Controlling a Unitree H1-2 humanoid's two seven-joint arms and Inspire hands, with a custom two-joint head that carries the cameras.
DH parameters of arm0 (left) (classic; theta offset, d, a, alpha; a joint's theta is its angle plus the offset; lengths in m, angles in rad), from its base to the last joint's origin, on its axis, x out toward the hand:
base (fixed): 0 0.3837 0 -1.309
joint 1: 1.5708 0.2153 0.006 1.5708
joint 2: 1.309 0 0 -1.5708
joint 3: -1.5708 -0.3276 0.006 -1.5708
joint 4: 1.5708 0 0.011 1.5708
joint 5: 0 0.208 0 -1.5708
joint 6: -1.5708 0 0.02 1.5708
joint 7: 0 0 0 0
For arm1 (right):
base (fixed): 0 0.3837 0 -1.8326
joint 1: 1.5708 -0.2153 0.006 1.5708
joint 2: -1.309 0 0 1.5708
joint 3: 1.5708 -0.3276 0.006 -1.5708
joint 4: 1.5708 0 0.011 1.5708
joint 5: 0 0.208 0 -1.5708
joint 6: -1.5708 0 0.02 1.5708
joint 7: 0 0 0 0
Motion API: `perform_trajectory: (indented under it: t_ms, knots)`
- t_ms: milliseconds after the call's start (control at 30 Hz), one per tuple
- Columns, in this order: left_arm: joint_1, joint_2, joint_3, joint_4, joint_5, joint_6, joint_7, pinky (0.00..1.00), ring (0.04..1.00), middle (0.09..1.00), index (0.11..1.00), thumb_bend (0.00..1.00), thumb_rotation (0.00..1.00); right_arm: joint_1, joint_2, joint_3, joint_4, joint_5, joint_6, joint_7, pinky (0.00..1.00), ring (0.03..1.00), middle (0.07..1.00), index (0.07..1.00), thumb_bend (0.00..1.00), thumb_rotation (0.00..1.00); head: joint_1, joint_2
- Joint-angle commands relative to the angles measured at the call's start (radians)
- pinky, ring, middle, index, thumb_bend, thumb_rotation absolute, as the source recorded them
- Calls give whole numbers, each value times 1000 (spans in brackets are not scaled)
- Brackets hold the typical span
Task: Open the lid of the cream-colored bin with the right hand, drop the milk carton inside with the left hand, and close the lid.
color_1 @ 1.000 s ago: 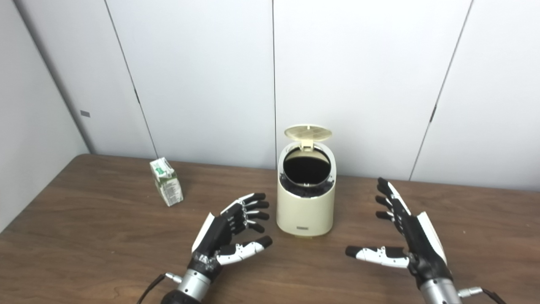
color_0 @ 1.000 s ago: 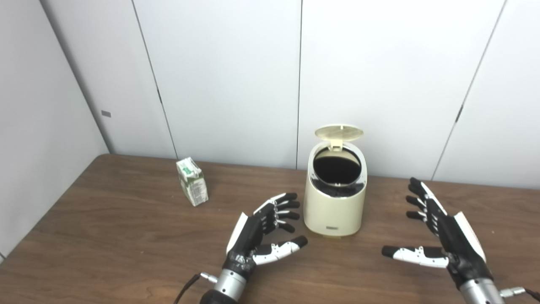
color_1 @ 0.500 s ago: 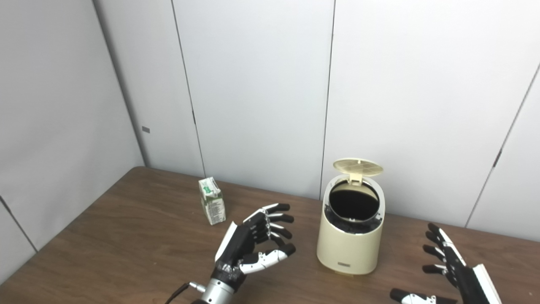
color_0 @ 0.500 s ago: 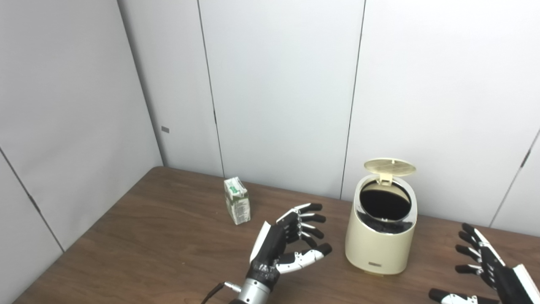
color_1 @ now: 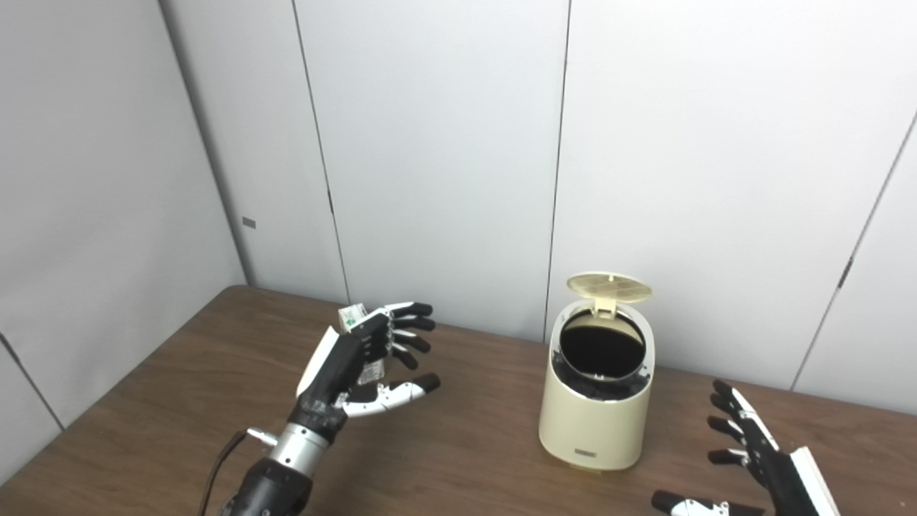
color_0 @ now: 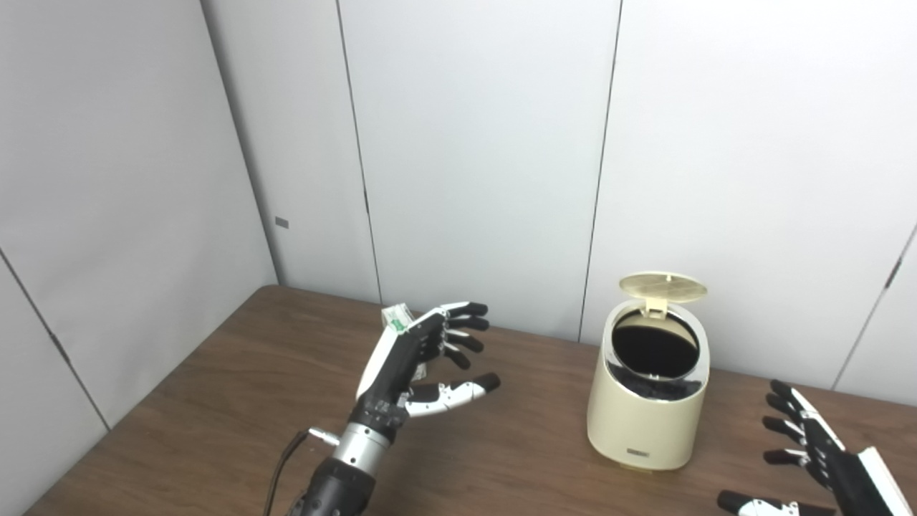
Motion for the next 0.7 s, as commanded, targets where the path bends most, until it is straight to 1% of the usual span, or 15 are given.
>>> perform_trajectory:
  t_ms: [0, 67, 167, 233, 333, 467, 567, 667]
  knots:
    - [-48, 34, 21, -44, -11, 3, 6, 574, 666, 734, 782, 701, 98, -42, -2, -4, -33, 7, -15, -8, 671, 851, 923, 938, 839, 271, -1, -1]
    - [-67, 61, 46, -28, -22, -6, 10, 576, 664, 735, 779, 701, 90, -43, 0, -5, -33, 12, -16, -8, 676, 852, 924, 937, 835, 257, 0, 1]
    - [-91, 90, 71, -2, -16, -15, 20, 538, 642, 714, 761, 707, 109, -45, 1, -4, -31, 16, -21, -7, 674, 855, 918, 931, 828, 248, -1, 2]
    - [-106, 103, 80, 16, -20, -23, 19, 513, 631, 700, 744, 722, 113, -45, 1, -2, -29, 15, -23, -7, 661, 851, 916, 928, 826, 242, -3, 3]
    - [-130, 121, 89, 47, -30, -43, 16, 507, 628, 686, 702, 748, 113, -47, 0, -1, -34, 12, -16, -5, 656, 849, 924, 934, 824, 218, -7, 8]
    - [-158, 140, 102, 101, -39, -81, 18, 588, 681, 698, 683, 773, 141, -45, 1, -2, -40, 15, -11, -5, 657, 852, 925, 928, 822, 205, -8, 9]
    - [-175, 155, 112, 141, -23, -97, 30, 653, 739, 724, 685, 789, 143, -44, -2, -2, -39, 15, -15, -4, 642, 843, 920, 924, 828, 235, -10, 10]
    - [-189, 169, 115, 181, -27, -115, 26, 725, 796, 766, 709, 772, 100, -42, -5, -3, -45, 13, -13, -3, 620, 828, 919, 929, 825, 240, -12, 13]
